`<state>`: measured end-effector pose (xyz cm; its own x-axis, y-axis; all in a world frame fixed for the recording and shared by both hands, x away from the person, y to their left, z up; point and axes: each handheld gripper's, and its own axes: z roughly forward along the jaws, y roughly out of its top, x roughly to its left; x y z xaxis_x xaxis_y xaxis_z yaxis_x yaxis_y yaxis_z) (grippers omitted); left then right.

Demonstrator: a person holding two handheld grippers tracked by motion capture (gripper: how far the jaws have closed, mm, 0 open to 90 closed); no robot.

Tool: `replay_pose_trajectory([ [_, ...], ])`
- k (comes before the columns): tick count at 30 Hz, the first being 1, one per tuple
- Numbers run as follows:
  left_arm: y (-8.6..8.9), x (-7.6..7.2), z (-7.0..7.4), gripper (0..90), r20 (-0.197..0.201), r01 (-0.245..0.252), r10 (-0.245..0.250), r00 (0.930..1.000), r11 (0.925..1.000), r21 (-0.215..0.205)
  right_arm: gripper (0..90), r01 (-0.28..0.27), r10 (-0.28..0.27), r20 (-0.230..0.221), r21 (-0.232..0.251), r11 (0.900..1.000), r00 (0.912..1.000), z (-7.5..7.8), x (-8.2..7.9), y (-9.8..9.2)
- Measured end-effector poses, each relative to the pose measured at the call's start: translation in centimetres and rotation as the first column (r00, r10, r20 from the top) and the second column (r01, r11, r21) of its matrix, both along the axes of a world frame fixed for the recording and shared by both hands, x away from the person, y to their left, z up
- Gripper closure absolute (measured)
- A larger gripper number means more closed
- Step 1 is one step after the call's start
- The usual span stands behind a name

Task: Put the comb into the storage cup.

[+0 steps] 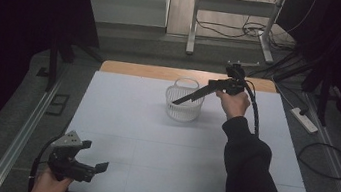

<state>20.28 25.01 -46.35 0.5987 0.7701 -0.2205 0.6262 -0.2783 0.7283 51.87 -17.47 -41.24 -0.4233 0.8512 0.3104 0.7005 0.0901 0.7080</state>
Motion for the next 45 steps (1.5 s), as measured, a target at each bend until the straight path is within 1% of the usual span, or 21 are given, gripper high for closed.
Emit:
replay_pose_trajectory([
  [4,0.0,0.0,0.0,0.0,0.000,0.000,0.000,1.0000,1.0000,0.000,73.8,0.008,-0.008,0.002,-0.017,1.000,1.0000,-0.2,0.1,-0.1],
  [10,0.0,0.0,0.0,0.0,0.000,0.001,-0.001,1.0000,1.0000,-0.001,73.0,0.013,-0.013,-0.001,-0.002,1.000,0.9999,-0.8,0.1,-0.6],
  [21,0.0,0.0,0.0,0.0,0.000,0.000,0.000,1.0000,1.0000,0.000,70.7,0.009,-0.009,0.008,0.006,1.000,0.9999,-1.1,-0.1,-0.8],
  [24,0.0,0.0,0.0,0.0,-0.001,0.000,0.000,1.0000,1.0000,0.001,68.4,0.004,-0.004,0.003,-0.012,1.000,1.0000,-1.3,-0.2,-0.7],
  [27,0.0,0.0,0.0,0.0,-0.001,0.000,0.000,1.0000,1.0000,0.001,67.9,0.001,-0.001,0.007,-0.014,1.000,1.0000,-1.4,-0.2,-0.6],
  [30,0.0,0.0,0.0,0.0,-0.001,0.000,0.000,1.0000,1.0000,0.002,66.4,0.003,-0.002,0.014,-0.034,0.999,0.9999,-1.3,-0.3,-0.4],
  [33,0.0,0.0,0.0,0.0,-0.001,-0.001,0.001,1.0000,1.0000,0.001,62.9,0.002,-0.001,0.019,-0.051,0.999,0.9998,-1.2,-0.4,-0.4],
  [39,0.0,0.0,0.0,0.0,-0.002,-0.002,0.002,1.0000,1.0000,0.001,51.8,-0.002,0.006,0.031,-0.103,0.995,0.9995,-1.1,-0.6,-0.3],
  [41,0.0,0.0,0.0,0.0,-0.002,-0.001,0.001,1.0000,1.0000,0.002,47.5,-0.009,0.013,0.036,-0.111,0.994,0.9993,-1.0,-0.6,-0.3],
  [45,0.0,0.0,0.0,0.0,-0.002,-0.001,0.001,1.0000,1.0000,0.003,39.2,-0.021,0.025,0.030,-0.101,0.995,0.9992,-0.8,-0.7,-0.2],
])
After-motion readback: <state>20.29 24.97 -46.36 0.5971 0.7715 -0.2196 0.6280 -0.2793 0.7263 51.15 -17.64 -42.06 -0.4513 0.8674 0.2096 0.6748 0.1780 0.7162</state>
